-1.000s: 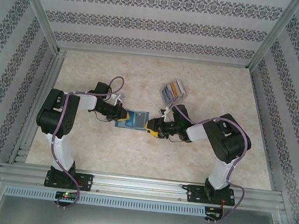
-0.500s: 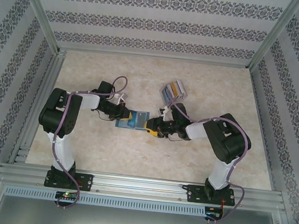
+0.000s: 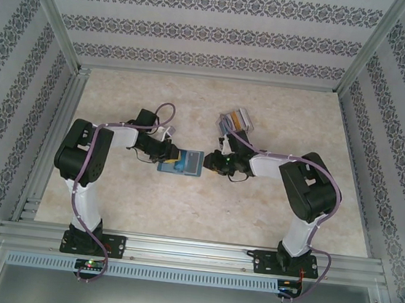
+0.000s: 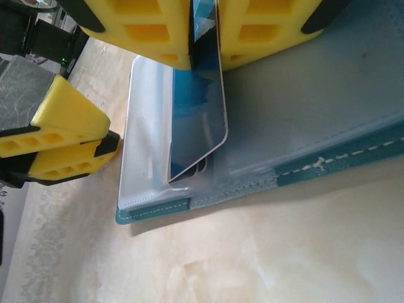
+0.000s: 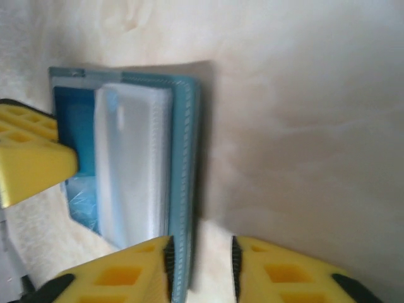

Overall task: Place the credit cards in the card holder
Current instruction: Insert the credit card into the card slot.

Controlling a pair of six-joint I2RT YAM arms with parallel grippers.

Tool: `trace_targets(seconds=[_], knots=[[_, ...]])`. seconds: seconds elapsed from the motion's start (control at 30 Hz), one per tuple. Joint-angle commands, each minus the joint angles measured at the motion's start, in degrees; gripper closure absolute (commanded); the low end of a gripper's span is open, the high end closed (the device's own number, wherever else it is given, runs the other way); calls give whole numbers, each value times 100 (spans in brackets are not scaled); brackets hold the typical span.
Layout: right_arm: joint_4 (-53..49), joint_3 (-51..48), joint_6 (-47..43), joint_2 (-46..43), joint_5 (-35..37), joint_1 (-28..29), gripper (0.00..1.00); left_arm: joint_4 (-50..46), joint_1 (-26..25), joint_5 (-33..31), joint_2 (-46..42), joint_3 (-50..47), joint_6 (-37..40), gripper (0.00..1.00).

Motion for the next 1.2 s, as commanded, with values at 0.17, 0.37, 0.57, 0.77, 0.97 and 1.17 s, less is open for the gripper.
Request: trace_targets(seconds=[0.17, 0.37, 0.57, 0.77, 0.97, 1.17], knots=[[-576, 543, -365, 304, 410, 235, 76, -817, -86, -745, 45, 295, 125, 76], [-740, 538, -473, 255, 616, 278, 76, -1470, -86, -1164, -113, 550, 348, 70], [-817, 556, -533, 210, 713, 293, 77, -1990, -153, -1587, -236, 772, 407, 65], [-916, 614, -598, 247, 749, 331, 77, -2174, -221, -1718, -340, 882, 431, 64], [-921, 555, -612, 213, 818, 350, 76, -2264, -235, -1850, -577, 896, 377, 64], [-920, 567, -607, 196, 841, 376, 77, -2647, -349, -2489, -677, 1076, 427, 63]])
